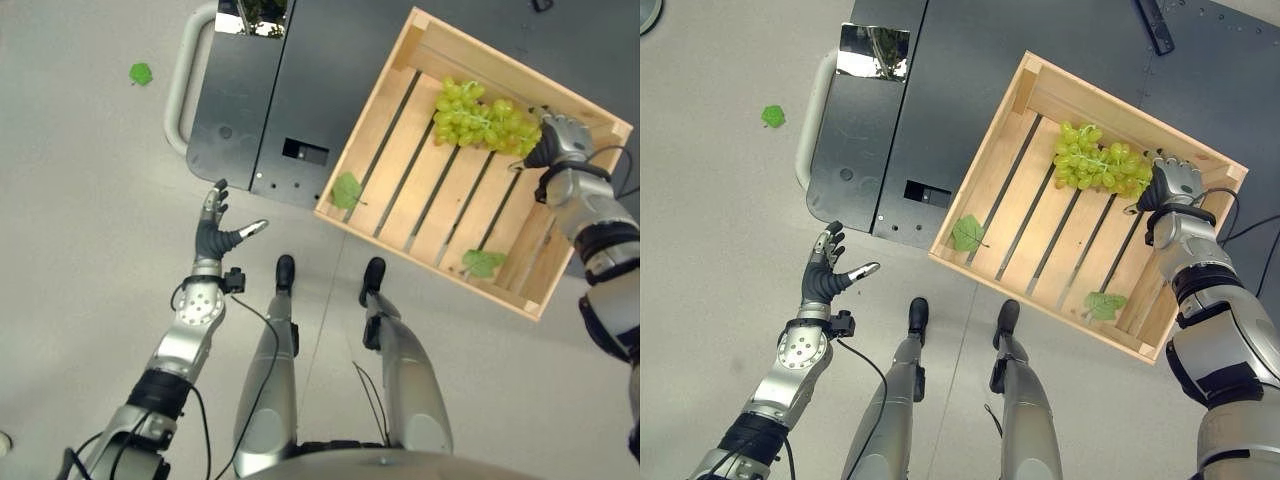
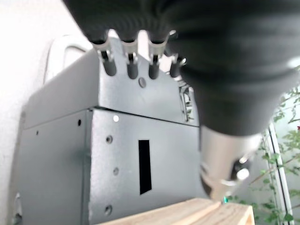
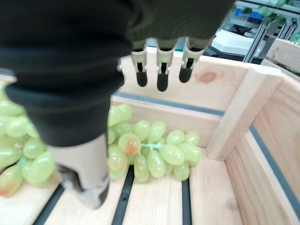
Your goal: Pick up the fruits from the basket on one side to the basket on the other side
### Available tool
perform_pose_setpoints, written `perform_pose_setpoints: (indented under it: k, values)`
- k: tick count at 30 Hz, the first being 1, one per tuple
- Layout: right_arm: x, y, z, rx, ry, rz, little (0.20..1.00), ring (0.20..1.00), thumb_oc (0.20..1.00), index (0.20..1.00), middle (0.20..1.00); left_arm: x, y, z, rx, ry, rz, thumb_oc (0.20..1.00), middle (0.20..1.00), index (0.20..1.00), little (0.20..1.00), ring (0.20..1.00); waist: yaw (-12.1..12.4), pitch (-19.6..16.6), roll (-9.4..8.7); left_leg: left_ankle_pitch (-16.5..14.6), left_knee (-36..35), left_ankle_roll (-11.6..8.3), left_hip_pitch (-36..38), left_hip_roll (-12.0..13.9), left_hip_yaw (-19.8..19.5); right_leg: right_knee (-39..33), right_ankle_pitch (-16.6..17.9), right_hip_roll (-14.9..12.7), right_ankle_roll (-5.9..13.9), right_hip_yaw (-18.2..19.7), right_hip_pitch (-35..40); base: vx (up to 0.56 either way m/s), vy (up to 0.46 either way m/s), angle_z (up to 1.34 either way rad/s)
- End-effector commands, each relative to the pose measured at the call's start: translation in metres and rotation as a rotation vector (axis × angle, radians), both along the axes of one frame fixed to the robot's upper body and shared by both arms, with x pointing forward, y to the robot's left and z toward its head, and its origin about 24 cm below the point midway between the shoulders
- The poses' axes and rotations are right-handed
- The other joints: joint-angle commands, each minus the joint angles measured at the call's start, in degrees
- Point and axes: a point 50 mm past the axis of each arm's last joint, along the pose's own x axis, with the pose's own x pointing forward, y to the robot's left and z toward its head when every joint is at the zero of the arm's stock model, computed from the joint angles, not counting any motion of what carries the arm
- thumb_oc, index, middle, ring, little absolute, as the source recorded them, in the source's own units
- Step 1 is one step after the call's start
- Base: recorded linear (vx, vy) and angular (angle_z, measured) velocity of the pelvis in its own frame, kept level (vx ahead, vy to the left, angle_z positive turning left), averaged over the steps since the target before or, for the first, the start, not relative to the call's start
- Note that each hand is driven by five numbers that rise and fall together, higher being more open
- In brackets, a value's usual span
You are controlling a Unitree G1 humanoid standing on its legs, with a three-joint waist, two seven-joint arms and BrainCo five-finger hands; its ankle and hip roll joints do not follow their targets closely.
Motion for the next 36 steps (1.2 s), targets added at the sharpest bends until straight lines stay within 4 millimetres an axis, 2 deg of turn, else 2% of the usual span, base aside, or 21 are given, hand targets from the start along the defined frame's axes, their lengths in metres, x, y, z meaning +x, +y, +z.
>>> perform_pose_setpoints:
  k: [1, 5, 14, 19, 35, 36]
  values:
    - [-0.011, -0.024, 0.024, 0.008, -0.104, -0.099, 1.000, 1.000, 1.000, 1.000, 1.000, -0.002, -0.005, 0.018, -0.026, -0.108, -0.019, 1.000, 1.000, 1.000, 1.000, 1.000, -0.14, -0.34, 0.64, -2.20, 2.44, -0.04, -0.32, -0.52, 1.47, 4.19, -5.04, -0.09, 4.33, 1.24, -0.57, 0.02, -0.013, 0.05]
    - [-0.007, -0.017, 0.021, 0.033, -0.116, -0.074, 1.000, 1.000, 1.000, 1.000, 1.000, -0.001, -0.008, 0.018, -0.022, -0.105, -0.024, 1.000, 1.000, 1.000, 1.000, 1.000, 0.00, -0.34, 1.03, -2.14, 2.38, 0.00, -0.96, -0.50, 1.44, 4.59, -5.13, -0.21, 4.34, 1.19, -1.33, 0.01, -0.004, 0.01]
    - [0.002, -0.001, 0.029, 0.047, -0.138, -0.027, 1.000, 1.000, 1.000, 1.000, 1.000, 0.000, -0.011, 0.021, -0.027, -0.116, -0.041, 1.000, 1.000, 1.000, 1.000, 1.000, 0.57, -0.34, 1.82, -2.21, 2.73, -0.05, -2.48, -0.52, 0.93, 6.20, -5.72, -0.30, 4.23, 1.16, -3.74, 0.00, -0.003, 0.00]
    - [0.006, 0.005, 0.038, 0.049, -0.151, -0.016, 1.000, 1.000, 1.000, 1.000, 1.000, -0.001, -0.012, 0.024, -0.043, -0.129, -0.056, 1.000, 1.000, 1.000, 1.000, 1.000, 1.65, -0.34, 3.43, -1.59, 1.99, -0.27, -3.42, -0.57, 0.49, 8.55, -6.72, -0.55, 4.07, 1.31, -6.25, 0.03, -0.024, 0.05]
    - [0.001, -0.008, 0.035, -0.010, -0.094, -0.058, 1.000, 1.000, 1.000, 1.000, 1.000, -0.002, -0.022, 0.025, -0.060, -0.138, -0.103, 1.000, 1.000, 1.000, 1.000, 1.000, 3.17, -0.34, 5.78, -0.95, 0.72, -0.61, -3.80, -0.69, -2.50, 14.83, -9.87, -2.40, 3.78, -0.20, -9.89, 0.02, -0.039, 0.10]
    - [0.001, -0.008, 0.034, -0.015, -0.085, -0.059, 0.944, 0.944, 0.944, 0.944, 0.944, -0.002, -0.022, 0.025, -0.062, -0.140, -0.101, 1.000, 1.000, 1.000, 1.000, 1.000, 3.28, -0.34, 5.90, -0.90, 0.62, -0.61, -3.89, -0.69, -2.70, 15.18, -9.93, -2.43, 3.76, -0.16, -10.19, 0.01, -0.016, 0.12]
